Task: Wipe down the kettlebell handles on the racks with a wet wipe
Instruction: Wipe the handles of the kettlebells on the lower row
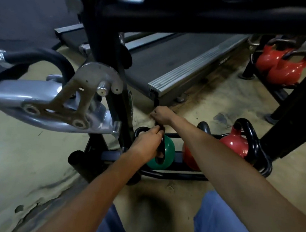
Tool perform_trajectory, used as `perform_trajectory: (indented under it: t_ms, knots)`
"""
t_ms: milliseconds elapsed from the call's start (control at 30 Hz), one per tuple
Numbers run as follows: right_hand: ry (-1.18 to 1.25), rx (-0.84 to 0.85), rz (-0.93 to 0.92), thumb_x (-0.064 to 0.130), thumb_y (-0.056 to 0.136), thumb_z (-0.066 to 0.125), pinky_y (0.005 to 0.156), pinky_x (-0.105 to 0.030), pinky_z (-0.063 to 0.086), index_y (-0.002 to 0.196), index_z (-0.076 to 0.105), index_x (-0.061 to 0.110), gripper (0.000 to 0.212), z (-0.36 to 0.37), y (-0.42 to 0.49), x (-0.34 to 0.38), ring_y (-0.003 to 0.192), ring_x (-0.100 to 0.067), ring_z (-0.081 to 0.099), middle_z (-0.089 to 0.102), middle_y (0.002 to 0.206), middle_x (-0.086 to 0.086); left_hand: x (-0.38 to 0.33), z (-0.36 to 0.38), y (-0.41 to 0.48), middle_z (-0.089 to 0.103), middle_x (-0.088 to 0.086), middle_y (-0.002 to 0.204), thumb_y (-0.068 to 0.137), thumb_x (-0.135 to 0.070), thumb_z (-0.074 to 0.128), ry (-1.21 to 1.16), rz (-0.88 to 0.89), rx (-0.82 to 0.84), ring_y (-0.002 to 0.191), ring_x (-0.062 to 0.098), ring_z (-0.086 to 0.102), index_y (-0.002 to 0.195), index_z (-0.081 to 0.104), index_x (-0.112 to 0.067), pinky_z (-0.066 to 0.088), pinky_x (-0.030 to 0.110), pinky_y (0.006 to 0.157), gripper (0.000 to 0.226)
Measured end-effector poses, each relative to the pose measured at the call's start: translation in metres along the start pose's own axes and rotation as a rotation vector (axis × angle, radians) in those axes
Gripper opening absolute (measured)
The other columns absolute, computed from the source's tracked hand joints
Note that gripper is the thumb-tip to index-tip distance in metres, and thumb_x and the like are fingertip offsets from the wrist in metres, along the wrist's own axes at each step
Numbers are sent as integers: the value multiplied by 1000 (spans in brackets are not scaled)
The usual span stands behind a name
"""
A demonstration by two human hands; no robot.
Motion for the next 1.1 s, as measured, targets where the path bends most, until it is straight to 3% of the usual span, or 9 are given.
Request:
perform_trajectory:
  t_ms: [100, 200, 333, 533, 667, 800, 900, 967, 1100]
  knots:
    - [-183, 131, -68, 22, 103, 48, 84, -38, 52, 108, 69, -2, 33, 2, 5, 20, 108, -37, 67, 70, 116, -22, 4, -1, -3, 18, 7, 165, 76, -32, 84, -41, -1, 0, 141, 36, 38, 157, 26, -17, 42, 42, 109, 101]
    - [-369, 167, -40, 15, 94, 55, 82, -40, 59, 87, 67, 6, 17, 9, 9, 26, 99, -35, 71, 74, 105, -17, -1, -9, -8, 22, 5, 163, 79, -33, 81, -19, 22, 2, 141, 32, 36, 159, 22, -17, 41, 41, 106, 100]
    - [-482, 64, -41, 9, 94, 54, 73, -36, 52, 108, 68, 5, 20, 3, 8, 29, 101, -33, 68, 71, 111, -16, -3, -14, -4, 35, 6, 155, 74, -37, 84, 9, 40, -14, 134, 29, 45, 154, 35, -16, 46, 40, 100, 96]
    - [-603, 76, 28, 10, 98, 53, 74, -37, 49, 127, 66, 8, 31, 11, 18, 41, 116, -29, 66, 67, 129, -10, -2, -17, -4, 48, 6, 140, 77, -37, 83, 18, -4, 21, 125, 28, 50, 141, 50, -16, 46, 40, 96, 75]
    - [-686, 231, -93, 12, 94, 66, 69, -36, 51, 114, 70, 5, 22, 18, 19, 44, 94, -28, 67, 71, 116, -10, 1, -13, -7, 50, 5, 139, 74, -39, 84, -19, -20, -1, 125, 28, 50, 142, 51, -19, 46, 41, 99, 78]
    - [-556, 71, -72, 10, 94, 58, 70, -35, 51, 99, 71, 6, 14, 7, 15, 33, 85, -27, 66, 73, 101, -11, 3, -6, -5, 40, 1, 151, 72, -38, 86, -55, -2, -45, 132, 29, 46, 150, 42, -21, 47, 43, 104, 90]
    - [-297, -29, 56, 15, 91, 54, 77, -36, 57, 93, 72, 5, 20, 1, 20, 15, 87, -31, 68, 75, 100, -14, 8, -3, -5, 28, 0, 160, 72, -39, 86, -72, 17, -38, 137, 30, 40, 154, 34, -24, 39, 42, 112, 98]
    - [-117, 5, 177, 25, 92, 56, 82, -41, 62, 94, 75, 3, 30, -2, 24, 1, 84, -31, 74, 76, 97, -14, 11, -1, -6, 18, 0, 166, 76, -39, 83, -93, 33, -23, 146, 30, 29, 158, 26, -25, 25, 42, 120, 100]
    - [152, 187, 366, 32, 99, 55, 73, -52, 64, 88, 77, 0, 41, 2, 29, -15, 65, -39, 75, 76, 90, -21, 10, -1, -10, 3, 0, 169, 82, -34, 80, -116, 35, -11, 154, 21, 9, 161, 12, -26, 8, 43, 123, 104]
Point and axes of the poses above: each hand's wrist, its own y-axis towards the middle knuckle, its own z-axis out of the palm, x = y × z, the point moved 3 cm from there along y, towards the middle knuckle
